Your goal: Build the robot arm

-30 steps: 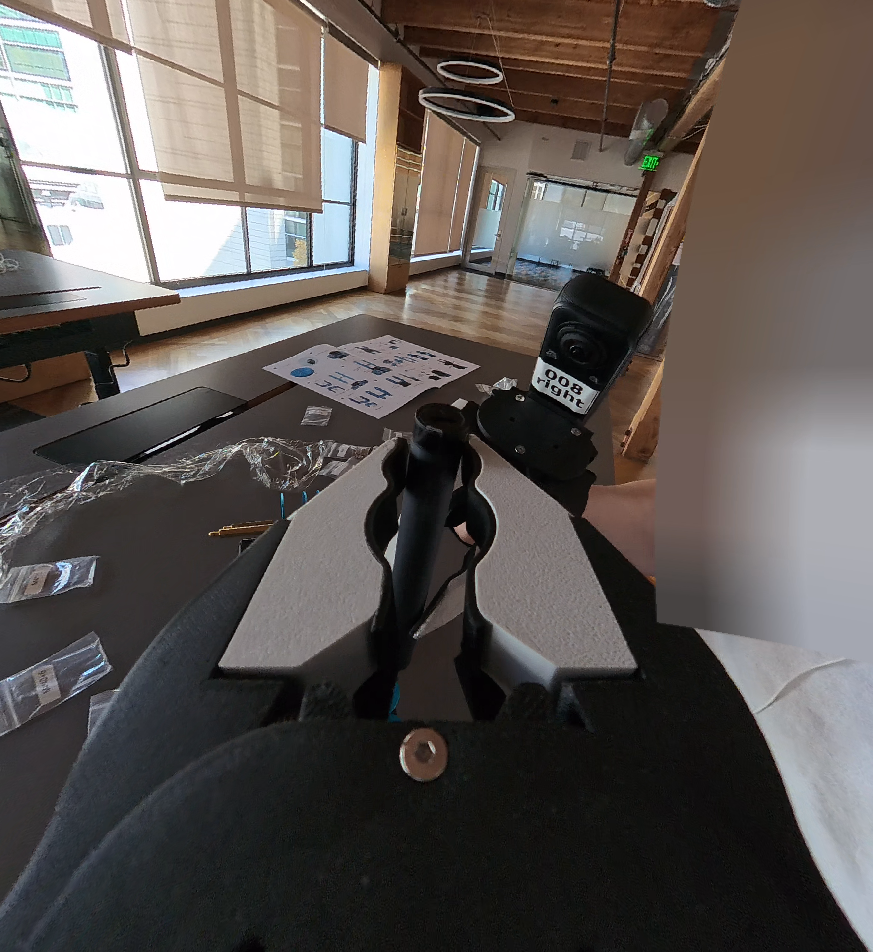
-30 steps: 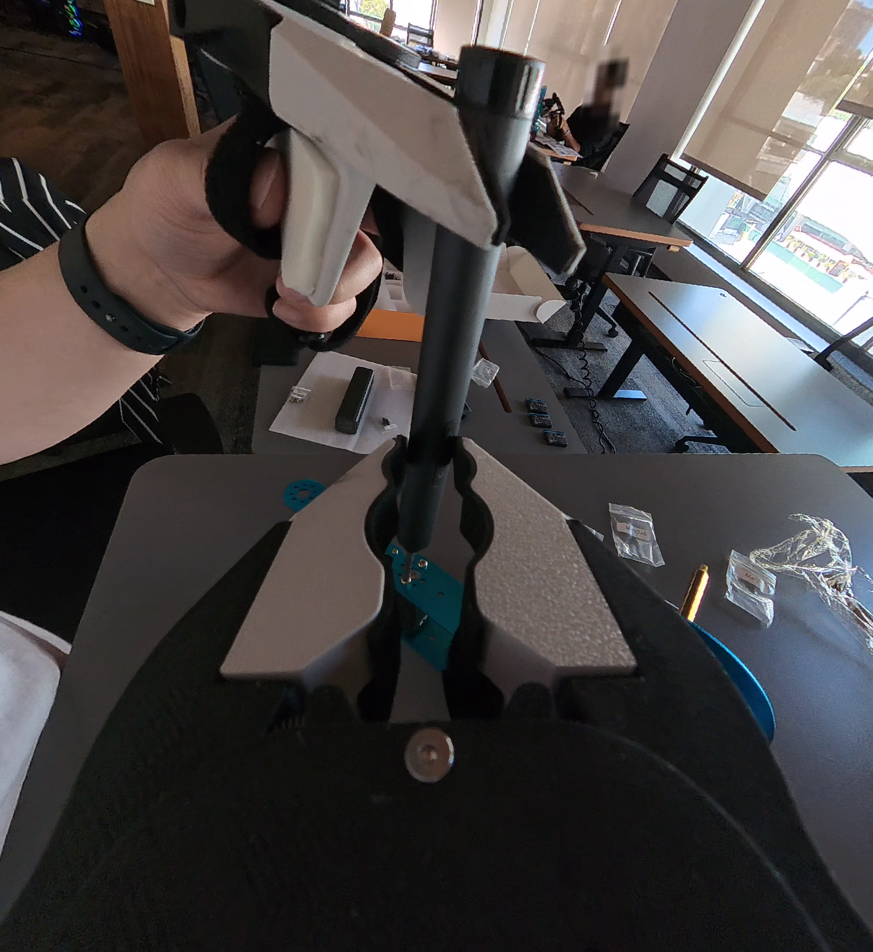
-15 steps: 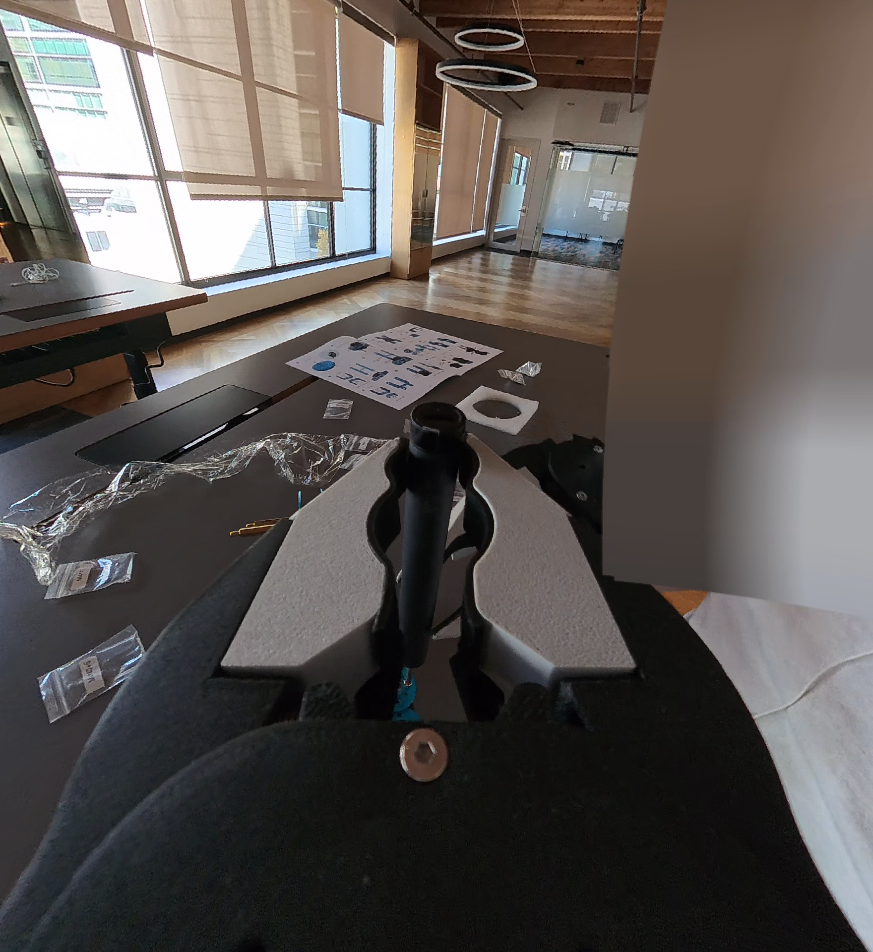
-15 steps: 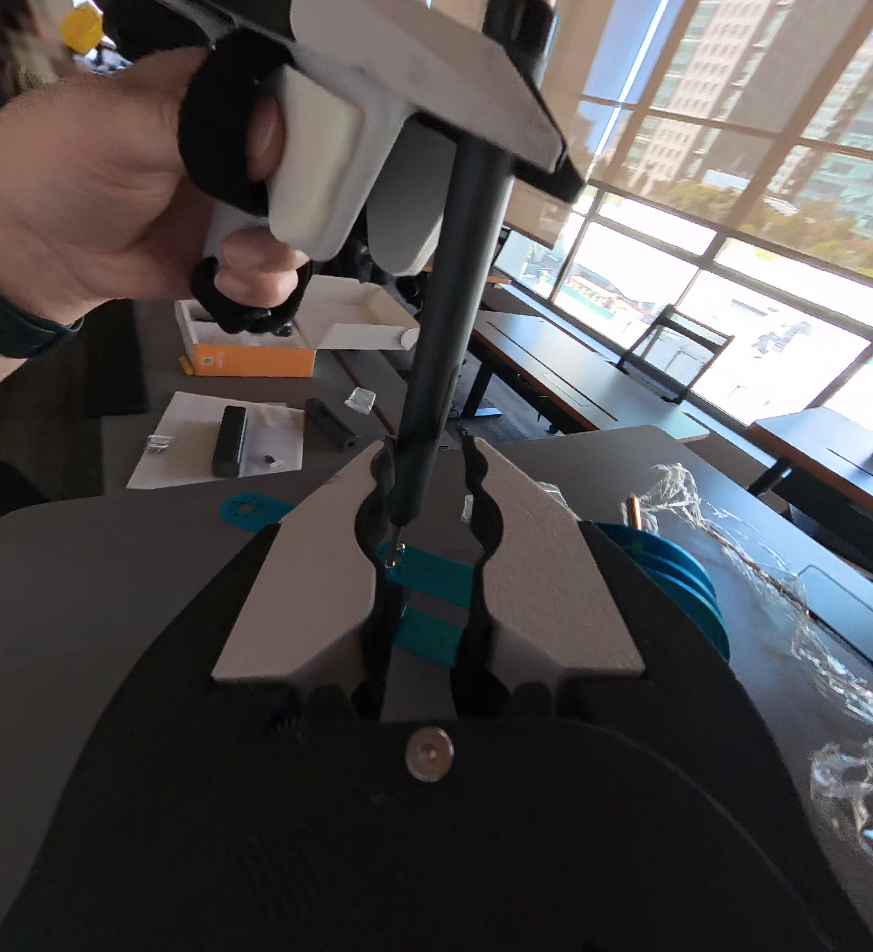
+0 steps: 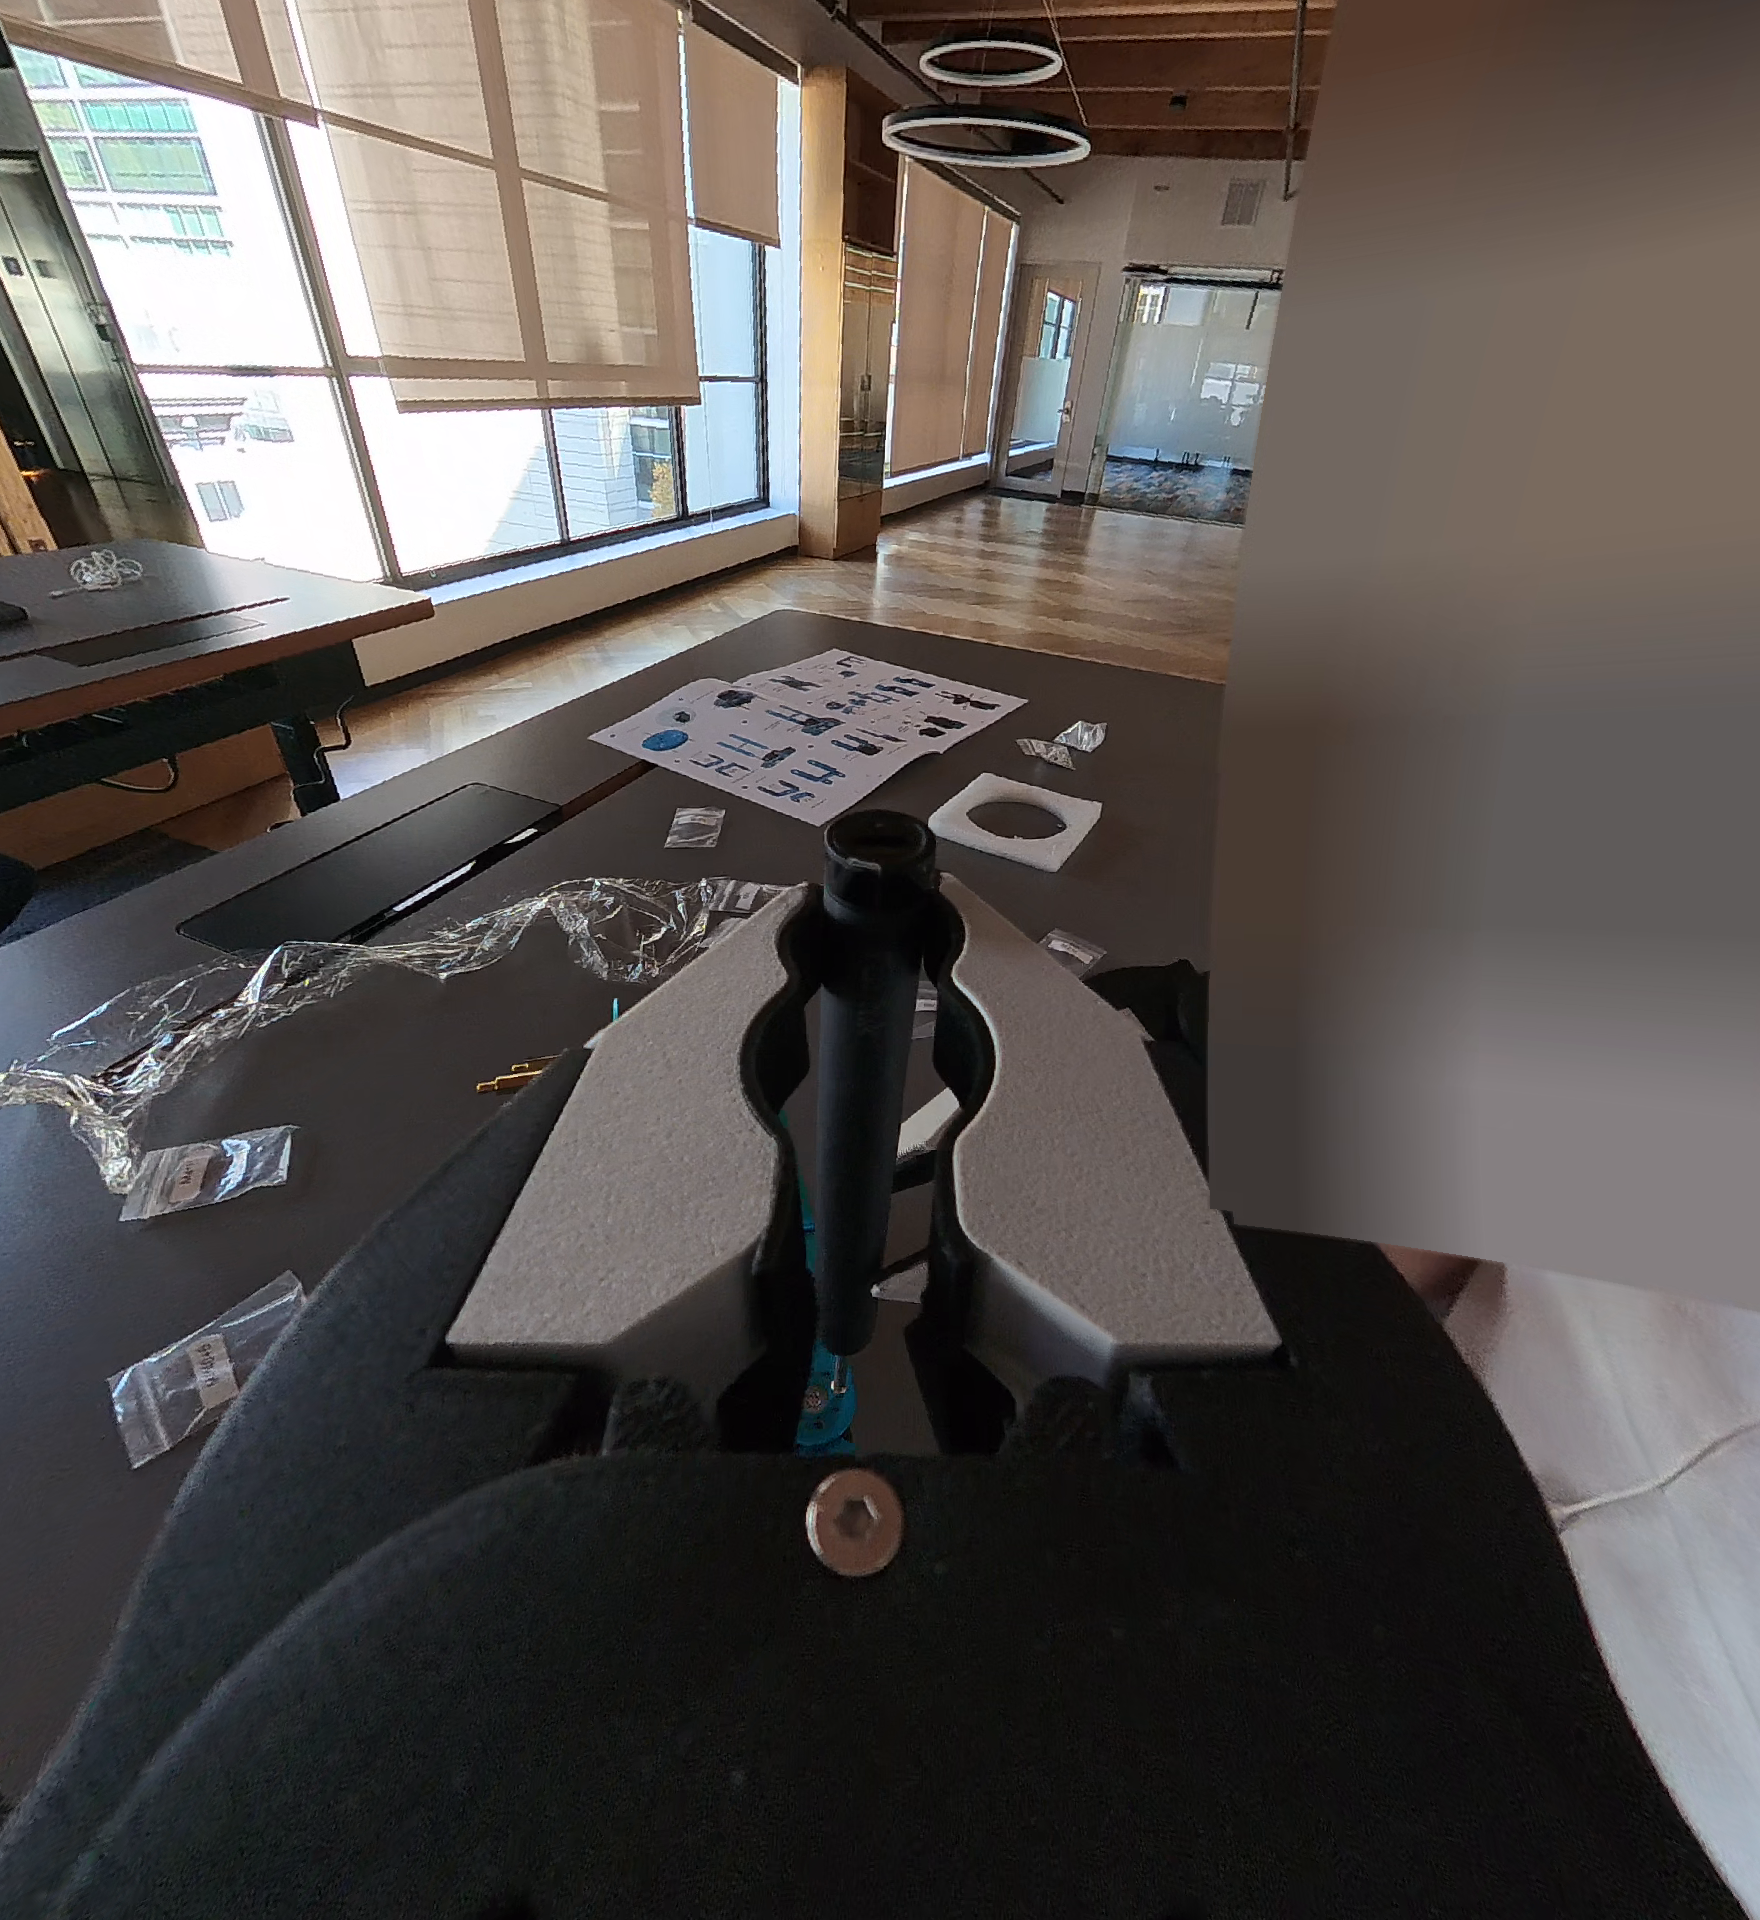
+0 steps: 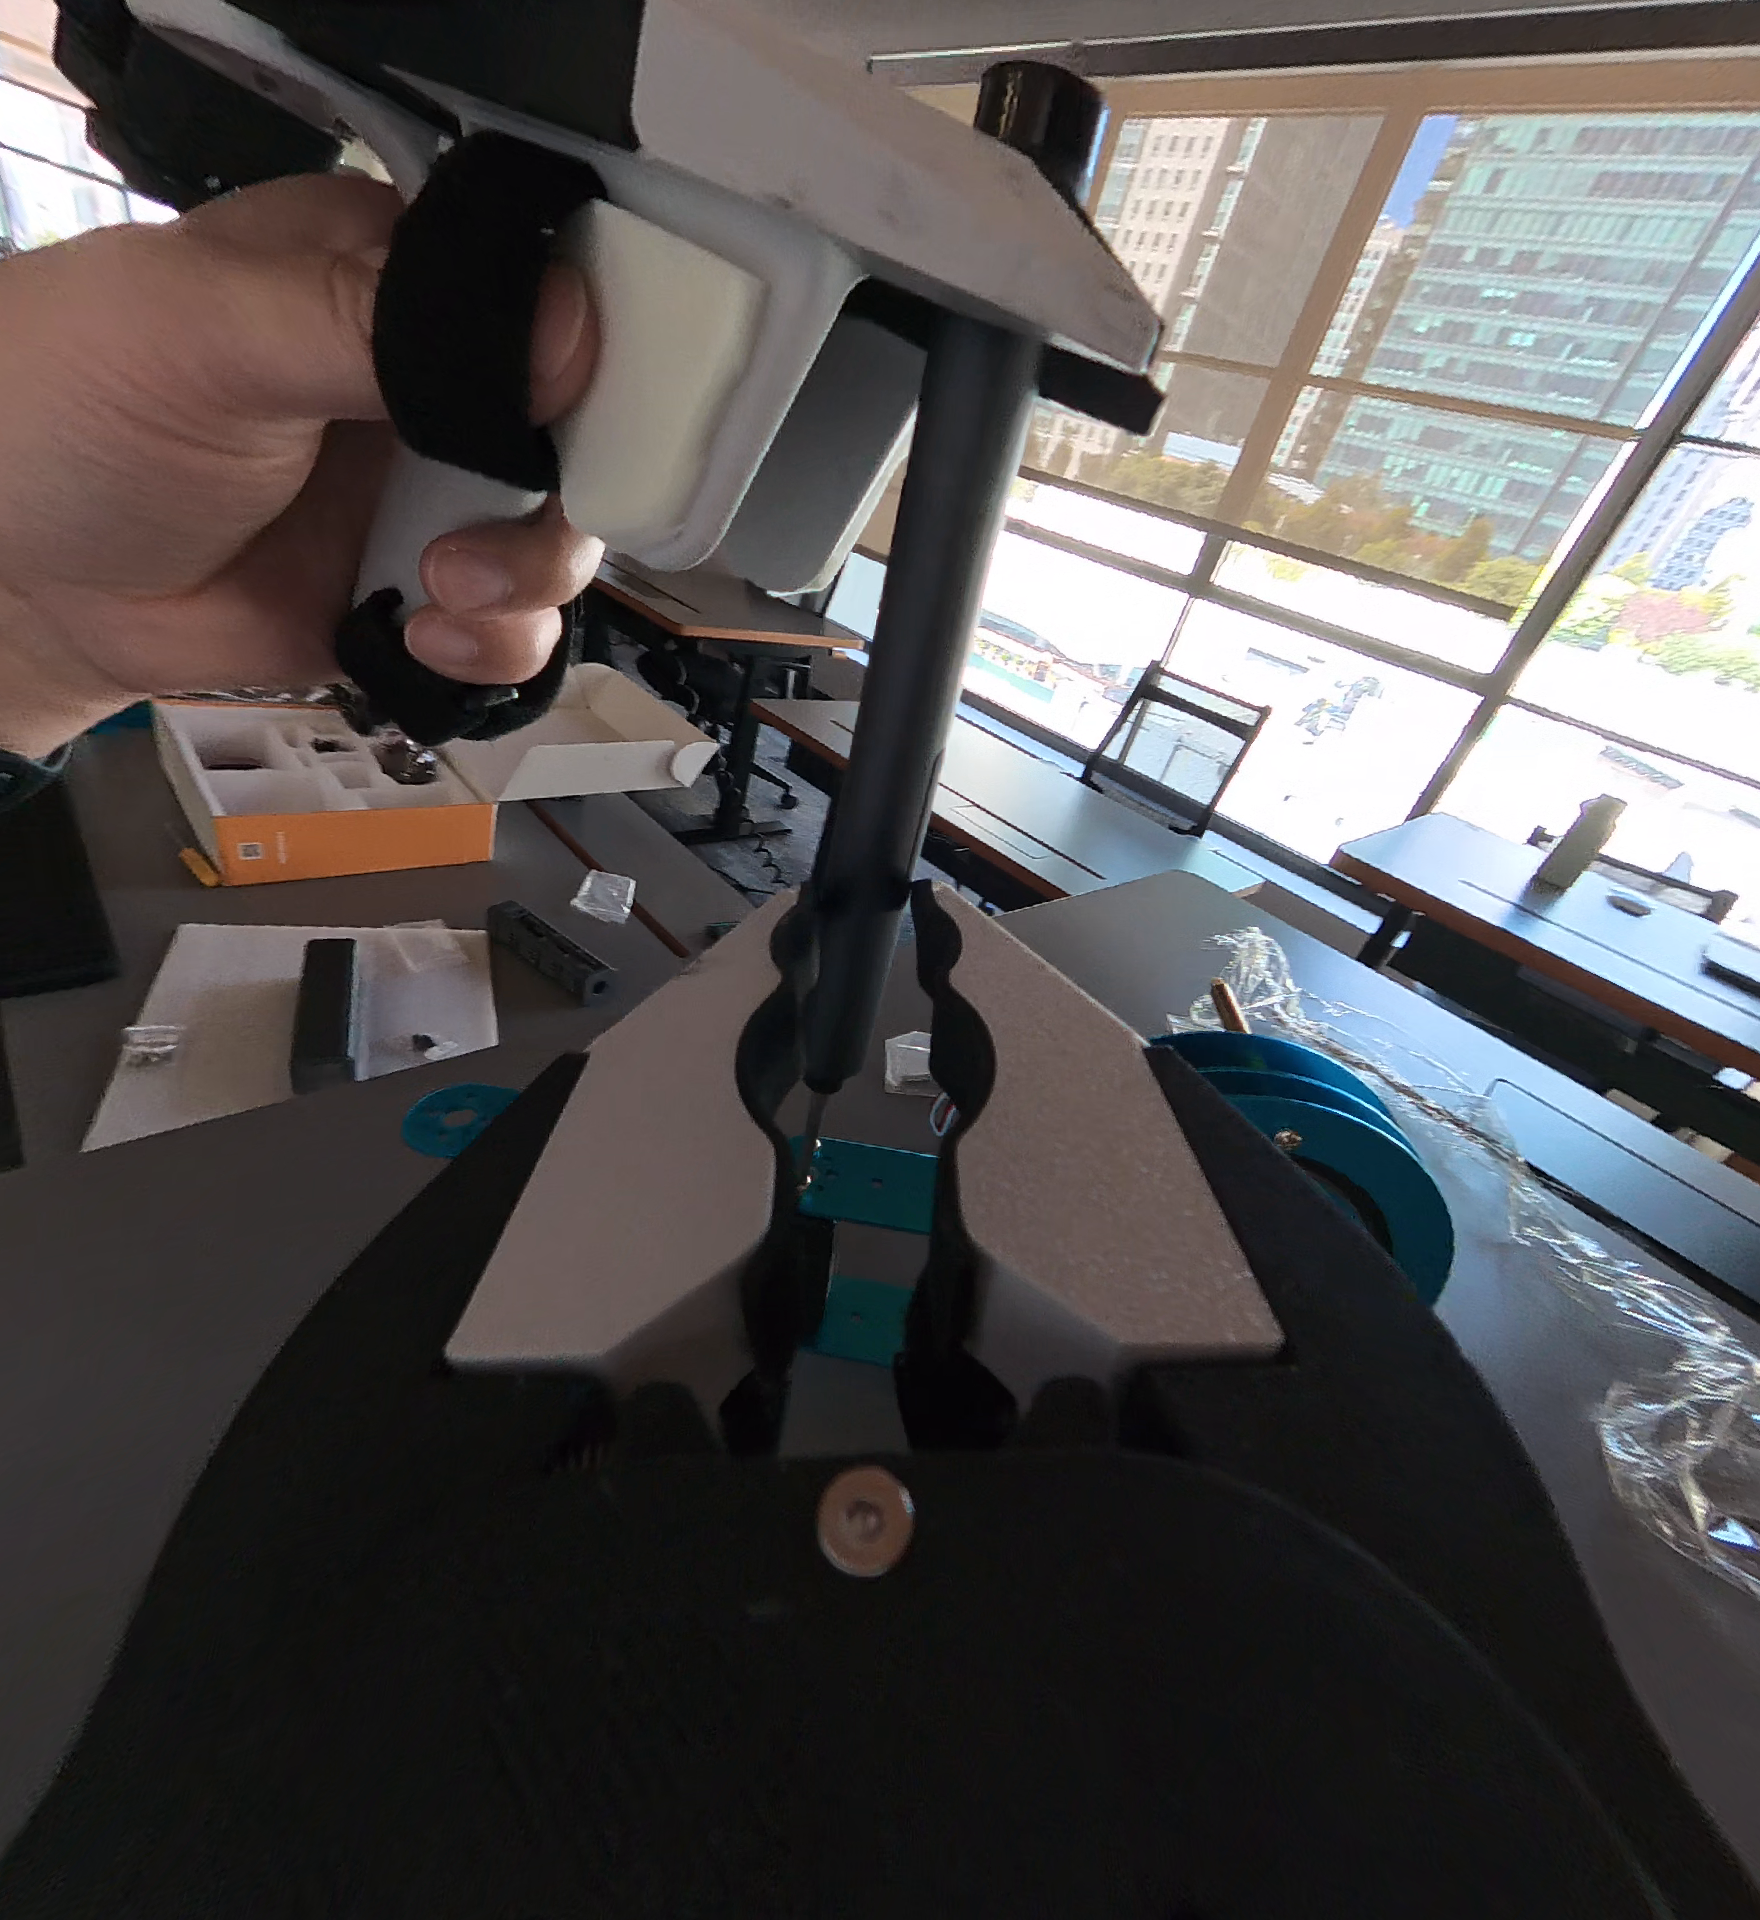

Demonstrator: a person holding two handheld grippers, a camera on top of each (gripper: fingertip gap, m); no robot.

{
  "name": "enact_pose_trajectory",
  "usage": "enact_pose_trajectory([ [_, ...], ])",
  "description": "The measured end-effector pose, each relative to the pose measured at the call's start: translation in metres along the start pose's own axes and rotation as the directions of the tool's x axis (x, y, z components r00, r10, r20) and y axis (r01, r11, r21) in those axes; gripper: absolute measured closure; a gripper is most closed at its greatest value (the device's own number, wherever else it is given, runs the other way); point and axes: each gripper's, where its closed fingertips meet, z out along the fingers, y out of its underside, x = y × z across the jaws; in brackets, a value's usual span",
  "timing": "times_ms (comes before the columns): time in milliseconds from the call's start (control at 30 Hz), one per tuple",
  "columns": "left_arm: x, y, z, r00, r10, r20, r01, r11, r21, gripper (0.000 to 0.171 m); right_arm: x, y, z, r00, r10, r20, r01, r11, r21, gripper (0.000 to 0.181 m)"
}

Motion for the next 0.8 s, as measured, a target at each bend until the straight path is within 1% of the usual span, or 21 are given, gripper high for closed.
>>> enact_pose_trajectory([
  [100,0.0001,0.0000,-0.0004,1.000,0.005,-0.015,-0.005,1.000,0.003,0.154,-0.0007,-0.0011,0.0009,0.998,-0.033,-0.044,0.033,0.999,-0.008,0.163],
  [300,-0.0039,-0.0001,-0.0047,0.999,-0.026,-0.036,0.027,0.999,0.020,0.154,-0.0003,0.0001,0.0025,0.994,-0.016,-0.108,0.012,0.999,-0.035,0.164],
  [500,-0.0035,0.0001,-0.0070,0.997,-0.034,-0.067,0.036,0.999,0.022,0.154,-0.0002,-0.0003,0.0028,0.979,-0.075,-0.189,0.066,0.996,-0.053,0.164],
  [667,-0.0028,0.0001,-0.0057,0.995,-0.044,-0.092,0.046,0.999,0.016,0.154,0.0013,-0.0006,0.0010,0.976,-0.077,-0.204,0.070,0.997,-0.042,0.164],
  [800,-0.0002,0.0007,-0.0070,0.996,-0.015,-0.086,0.016,1.000,0.012,0.154,0.0006,-0.0011,-0.0006,0.976,-0.076,-0.205,0.073,0.997,-0.026,0.164],
])
